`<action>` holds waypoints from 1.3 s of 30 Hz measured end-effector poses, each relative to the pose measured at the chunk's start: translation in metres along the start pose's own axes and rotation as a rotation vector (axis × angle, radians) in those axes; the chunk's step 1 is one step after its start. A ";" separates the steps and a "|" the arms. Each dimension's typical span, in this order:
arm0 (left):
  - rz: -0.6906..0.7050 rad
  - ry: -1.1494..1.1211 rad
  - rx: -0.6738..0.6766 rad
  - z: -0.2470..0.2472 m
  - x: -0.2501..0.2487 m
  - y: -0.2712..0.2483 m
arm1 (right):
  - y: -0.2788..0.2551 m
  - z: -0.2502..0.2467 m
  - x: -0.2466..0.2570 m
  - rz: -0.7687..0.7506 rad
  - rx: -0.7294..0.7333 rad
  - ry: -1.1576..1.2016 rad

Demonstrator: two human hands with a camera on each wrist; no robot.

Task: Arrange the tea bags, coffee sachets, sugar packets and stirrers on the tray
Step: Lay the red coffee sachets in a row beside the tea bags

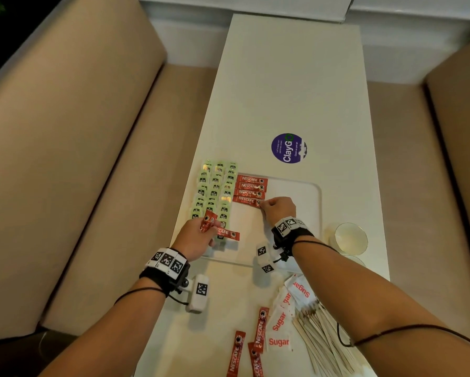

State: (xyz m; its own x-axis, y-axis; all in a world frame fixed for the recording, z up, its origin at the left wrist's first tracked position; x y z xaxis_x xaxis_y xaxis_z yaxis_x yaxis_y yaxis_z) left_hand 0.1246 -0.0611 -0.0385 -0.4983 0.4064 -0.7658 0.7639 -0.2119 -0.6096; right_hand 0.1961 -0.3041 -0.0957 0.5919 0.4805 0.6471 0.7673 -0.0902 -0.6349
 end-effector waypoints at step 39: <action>0.086 -0.125 -0.104 0.000 0.002 0.012 | -0.067 0.025 0.009 -0.242 0.402 0.092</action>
State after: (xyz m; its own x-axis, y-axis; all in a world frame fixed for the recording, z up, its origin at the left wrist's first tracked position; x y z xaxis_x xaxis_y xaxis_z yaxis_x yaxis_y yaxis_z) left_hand 0.1332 -0.0633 -0.0473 -0.4718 0.2755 -0.8375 0.8407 -0.1458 -0.5215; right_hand 0.1440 -0.2723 -0.0583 0.4410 0.3651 0.8199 0.7406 0.3681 -0.5622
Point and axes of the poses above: each hand's wrist, its own y-axis towards the middle knuckle, its own z-axis out of the palm, x = y × z, the point moved 3 cm from there along y, towards the middle knuckle, and after that the axes turned 13 degrees about x, right-handed, at the moved point
